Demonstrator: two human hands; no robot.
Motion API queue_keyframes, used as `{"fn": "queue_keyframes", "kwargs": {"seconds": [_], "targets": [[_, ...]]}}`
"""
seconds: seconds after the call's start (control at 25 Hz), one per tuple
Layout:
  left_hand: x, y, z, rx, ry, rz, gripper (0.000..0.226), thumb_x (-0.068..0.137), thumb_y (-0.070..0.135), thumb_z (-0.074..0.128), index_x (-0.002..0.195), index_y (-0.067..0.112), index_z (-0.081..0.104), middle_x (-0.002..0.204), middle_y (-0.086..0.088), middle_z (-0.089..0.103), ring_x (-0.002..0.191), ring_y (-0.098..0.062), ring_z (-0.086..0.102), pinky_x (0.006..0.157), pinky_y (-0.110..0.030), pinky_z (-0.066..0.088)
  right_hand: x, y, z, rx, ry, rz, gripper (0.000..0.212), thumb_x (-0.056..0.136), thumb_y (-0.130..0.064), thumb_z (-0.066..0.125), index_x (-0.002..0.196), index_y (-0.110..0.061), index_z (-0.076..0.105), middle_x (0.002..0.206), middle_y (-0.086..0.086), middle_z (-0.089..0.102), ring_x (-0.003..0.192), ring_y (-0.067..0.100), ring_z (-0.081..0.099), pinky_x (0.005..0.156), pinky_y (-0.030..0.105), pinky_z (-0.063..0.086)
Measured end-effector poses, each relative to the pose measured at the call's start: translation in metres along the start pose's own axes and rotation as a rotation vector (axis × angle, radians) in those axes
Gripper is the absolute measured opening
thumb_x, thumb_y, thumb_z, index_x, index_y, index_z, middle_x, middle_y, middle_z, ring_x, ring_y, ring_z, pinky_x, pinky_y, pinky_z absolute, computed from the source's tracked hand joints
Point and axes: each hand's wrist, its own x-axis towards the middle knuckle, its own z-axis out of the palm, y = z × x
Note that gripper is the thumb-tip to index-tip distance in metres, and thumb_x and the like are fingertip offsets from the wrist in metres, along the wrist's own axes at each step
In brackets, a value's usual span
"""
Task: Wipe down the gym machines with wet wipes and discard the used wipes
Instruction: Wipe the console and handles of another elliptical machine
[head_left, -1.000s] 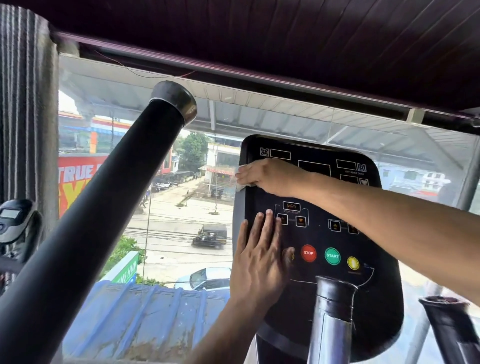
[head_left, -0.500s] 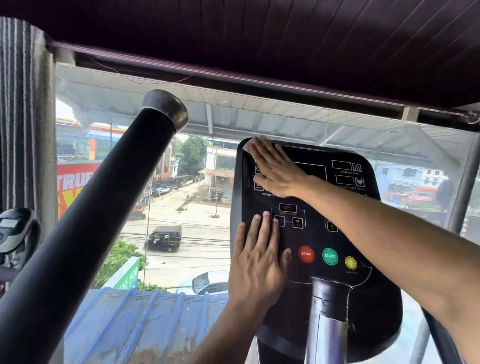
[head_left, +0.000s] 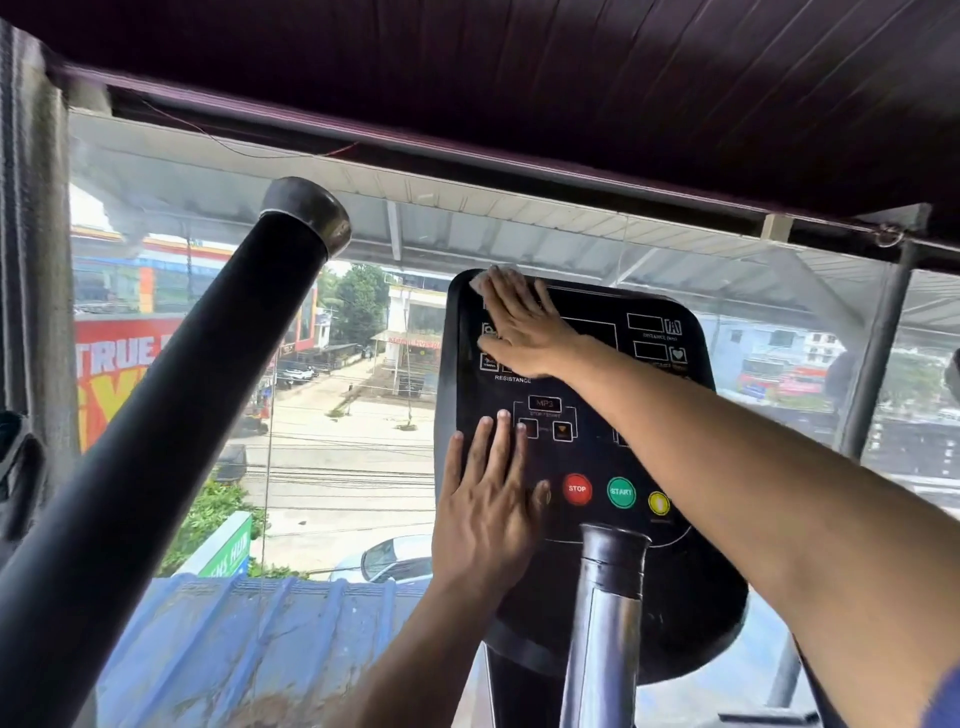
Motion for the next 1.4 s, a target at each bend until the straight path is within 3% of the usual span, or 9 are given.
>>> {"fn": "queue_keyframes", "kwargs": {"seconds": [0.16, 0.44, 0.6, 0.72, 0.92, 1.0, 1.16, 1.4], "targets": [[-0.001, 0.000, 0.001, 0.002, -0.031, 0.007, 0.066, 0.110, 0.051, 0.024, 0.164, 0.015, 0.020, 0.172, -0.007, 0.013, 0.161, -0.024, 0.006, 0.129, -0.047, 0.000, -0.023, -0.012, 0.017, -0.022, -0.028, -0.151, 0.075, 0.105, -0.048, 0.023, 0.156, -0.025, -0.027, 0.162, -0.004, -0.035, 0.149, 0.015, -0.034, 0.120, 0.049, -0.023], [0.001, 0.002, 0.000, 0.000, -0.025, 0.000, 0.067, 0.105, 0.051, 0.029, 0.161, 0.014, 0.035, 0.170, -0.009, 0.026, 0.159, -0.024, 0.018, 0.129, -0.049, 0.005, -0.027, 0.038, 0.006, 0.109, -0.077, 0.287, 0.075, 0.106, -0.054, 0.018, 0.155, -0.024, -0.029, 0.160, -0.002, -0.039, 0.149, 0.016, -0.034, 0.120, 0.055, -0.022], [0.000, 0.001, -0.001, 0.007, -0.020, 0.009, 0.067, 0.106, 0.050, 0.032, 0.161, 0.012, 0.035, 0.170, -0.010, 0.025, 0.159, -0.025, 0.017, 0.130, -0.048, 0.001, -0.021, -0.006, 0.011, 0.142, -0.040, 0.110, 0.075, 0.107, -0.052, 0.021, 0.156, -0.023, -0.027, 0.161, -0.002, -0.038, 0.148, 0.017, -0.035, 0.120, 0.054, -0.023], [-0.001, 0.001, -0.002, -0.002, -0.017, 0.009, 0.069, 0.106, 0.051, 0.030, 0.161, 0.011, 0.032, 0.170, -0.010, 0.023, 0.160, -0.024, 0.014, 0.130, -0.048, 0.001, -0.053, 0.000, 0.029, 0.159, -0.005, 0.063, 0.073, 0.107, -0.043, 0.026, 0.158, -0.026, -0.023, 0.163, -0.008, -0.033, 0.150, 0.010, -0.031, 0.119, 0.051, -0.026], [0.001, 0.001, -0.001, -0.044, 0.025, -0.004, 0.071, 0.102, 0.052, 0.032, 0.157, 0.009, 0.041, 0.167, -0.012, 0.032, 0.157, -0.025, 0.025, 0.129, -0.050, 0.011, -0.051, 0.049, 0.021, 0.163, -0.025, 0.369, 0.075, 0.106, -0.052, 0.022, 0.155, -0.025, -0.029, 0.160, -0.004, -0.038, 0.149, 0.013, -0.033, 0.120, 0.057, -0.020], [0.001, 0.000, 0.001, -0.036, 0.045, 0.005, 0.071, 0.102, 0.052, 0.031, 0.156, 0.008, 0.042, 0.166, -0.012, 0.033, 0.156, -0.026, 0.027, 0.129, -0.051, 0.012, -0.041, 0.050, 0.015, 0.195, -0.027, 0.367, 0.078, 0.106, -0.053, 0.023, 0.154, -0.025, -0.031, 0.159, -0.003, -0.040, 0.148, 0.015, -0.034, 0.120, 0.056, -0.022], [-0.001, 0.001, -0.002, -0.009, 0.027, 0.006, 0.070, 0.103, 0.053, 0.031, 0.158, 0.009, 0.039, 0.167, -0.012, 0.031, 0.157, -0.027, 0.026, 0.129, -0.050, 0.011, -0.062, 0.062, 0.021, 0.087, -0.090, 0.179, 0.081, 0.105, -0.048, 0.030, 0.154, -0.028, -0.031, 0.156, -0.009, -0.042, 0.148, 0.012, -0.033, 0.121, 0.052, -0.022], [0.000, 0.000, -0.004, -0.002, 0.015, 0.009, 0.070, 0.104, 0.052, 0.030, 0.157, 0.008, 0.042, 0.167, -0.012, 0.032, 0.157, -0.027, 0.026, 0.129, -0.050, 0.011, -0.071, 0.096, 0.012, 0.212, -0.079, 0.447, 0.077, 0.105, -0.050, 0.025, 0.156, -0.027, -0.028, 0.162, -0.005, -0.036, 0.151, 0.013, -0.029, 0.122, 0.055, -0.018]]}}
